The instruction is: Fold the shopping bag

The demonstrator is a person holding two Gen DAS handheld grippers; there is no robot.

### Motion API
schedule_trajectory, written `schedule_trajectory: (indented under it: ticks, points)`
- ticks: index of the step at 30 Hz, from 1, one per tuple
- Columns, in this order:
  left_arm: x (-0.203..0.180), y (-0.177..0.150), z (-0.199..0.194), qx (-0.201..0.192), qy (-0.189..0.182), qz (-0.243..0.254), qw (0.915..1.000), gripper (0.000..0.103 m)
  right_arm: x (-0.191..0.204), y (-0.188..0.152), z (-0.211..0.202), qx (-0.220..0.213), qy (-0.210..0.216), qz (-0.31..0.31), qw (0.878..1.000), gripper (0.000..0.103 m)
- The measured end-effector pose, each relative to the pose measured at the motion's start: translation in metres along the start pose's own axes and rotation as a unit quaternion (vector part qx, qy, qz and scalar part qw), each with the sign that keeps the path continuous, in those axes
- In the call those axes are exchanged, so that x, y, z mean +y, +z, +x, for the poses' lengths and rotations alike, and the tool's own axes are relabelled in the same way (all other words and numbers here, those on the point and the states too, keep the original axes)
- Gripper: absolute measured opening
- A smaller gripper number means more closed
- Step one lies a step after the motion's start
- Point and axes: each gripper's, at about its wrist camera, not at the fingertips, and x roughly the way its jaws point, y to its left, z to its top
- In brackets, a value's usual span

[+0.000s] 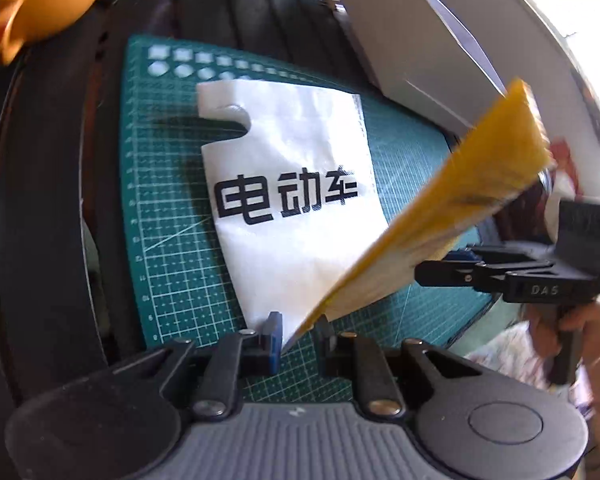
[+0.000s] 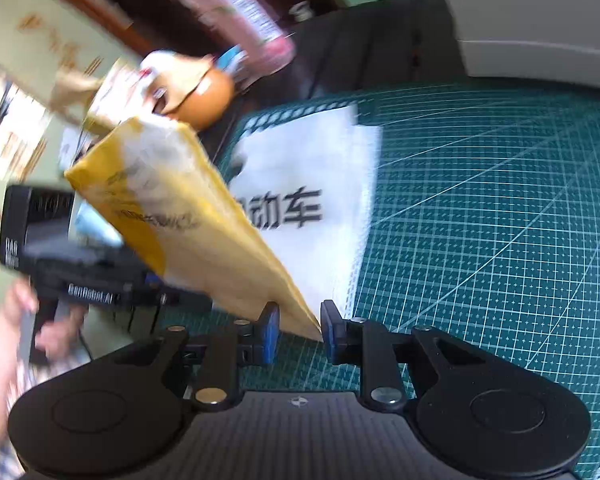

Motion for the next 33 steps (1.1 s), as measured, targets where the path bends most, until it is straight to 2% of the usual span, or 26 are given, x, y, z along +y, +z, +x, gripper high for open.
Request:
schedule_trajectory:
  ticks: [6,8,10,13,15,17,20,21,24,28,31,33]
  points:
    - [0.024,0.007,0.0,0.017,-0.05,-0.088,0.9947,0.012,0.002,0.013,0.013,-0.006,-0.041,0.022,0.999,0.029]
    - [0.033,0.007,0.001,0.024,-0.069,-0.119,0.9902,0.011,0.012,0.013,0.013,-0.02,-0.072,-0.007,0.997,0.029]
    - [0.035,0.007,0.0,0.027,-0.076,-0.128,0.9885,0.011,0.024,0.011,0.008,-0.046,-0.104,-0.049,0.992,0.029]
    - [0.032,0.006,-0.001,0.029,-0.075,-0.127,0.9887,0.011,0.054,0.001,-0.012,-0.123,-0.152,-0.16,0.968,0.029]
    - [0.03,0.005,-0.003,0.029,-0.076,-0.128,0.9884,0.011,0.077,-0.009,-0.017,-0.151,-0.152,-0.233,0.948,0.029]
    - [0.028,0.004,-0.005,0.029,-0.077,-0.128,0.9884,0.011,0.096,-0.013,-0.009,-0.149,-0.153,-0.29,0.933,0.029]
    - [0.022,0.001,-0.009,0.025,-0.072,-0.12,0.9898,0.011,0.11,-0.013,0.013,-0.123,-0.166,-0.325,0.923,0.027]
    - [0.02,0.0,-0.01,0.024,-0.071,-0.118,0.9902,0.01,0.113,-0.011,0.023,-0.112,-0.168,-0.33,0.922,0.026]
    - [0.014,-0.004,-0.023,0.004,-0.054,-0.108,0.9927,0.01,0.111,-0.002,0.051,-0.081,-0.164,-0.304,0.935,0.026]
    - [0.005,-0.01,-0.045,-0.028,-0.029,-0.094,0.9947,0.026,0.101,0.006,0.072,-0.059,-0.154,-0.273,0.948,0.026]
    - [-0.001,-0.015,-0.061,-0.053,-0.009,-0.084,0.9951,0.037,0.097,0.01,0.079,-0.05,-0.149,-0.265,0.951,0.027]
    - [-0.005,-0.018,-0.072,-0.069,0.004,-0.076,0.9947,0.039,0.096,0.013,0.083,-0.045,-0.149,-0.274,0.949,0.027]
